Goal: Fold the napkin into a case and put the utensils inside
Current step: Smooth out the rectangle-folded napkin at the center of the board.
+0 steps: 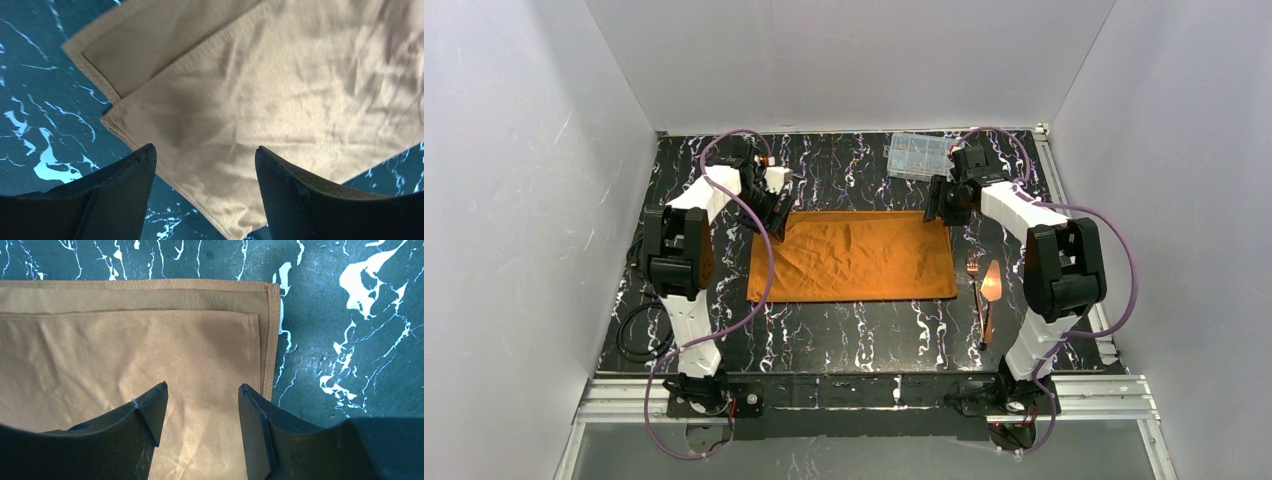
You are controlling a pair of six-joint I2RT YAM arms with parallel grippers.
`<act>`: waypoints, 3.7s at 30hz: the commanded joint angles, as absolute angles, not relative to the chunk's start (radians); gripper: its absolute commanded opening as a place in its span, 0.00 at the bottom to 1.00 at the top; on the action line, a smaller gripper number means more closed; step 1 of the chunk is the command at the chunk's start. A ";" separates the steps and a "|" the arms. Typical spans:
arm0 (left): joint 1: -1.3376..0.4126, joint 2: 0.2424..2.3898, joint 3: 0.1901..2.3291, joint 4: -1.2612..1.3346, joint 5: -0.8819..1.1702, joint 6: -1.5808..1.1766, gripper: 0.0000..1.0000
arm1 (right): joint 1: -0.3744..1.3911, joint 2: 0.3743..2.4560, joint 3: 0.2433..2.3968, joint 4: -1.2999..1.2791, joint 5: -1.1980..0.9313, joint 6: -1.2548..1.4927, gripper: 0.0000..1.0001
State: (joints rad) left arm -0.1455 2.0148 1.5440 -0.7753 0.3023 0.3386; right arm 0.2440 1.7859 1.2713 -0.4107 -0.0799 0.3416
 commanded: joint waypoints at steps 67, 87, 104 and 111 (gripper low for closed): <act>-0.030 1.963 1.504 -0.596 0.326 0.229 0.75 | 0.203 1.899 1.369 -0.291 -0.072 0.277 0.58; -0.038 2.057 1.514 -0.665 0.363 0.274 0.57 | 0.188 2.014 1.407 -0.312 -0.077 0.277 0.49; -0.055 2.050 1.503 -0.669 0.375 0.291 0.28 | 0.188 1.952 1.358 -0.273 -0.099 0.305 0.38; -0.056 2.025 1.509 -0.683 0.373 0.291 0.30 | 0.188 1.955 1.346 -0.268 -0.114 0.317 0.33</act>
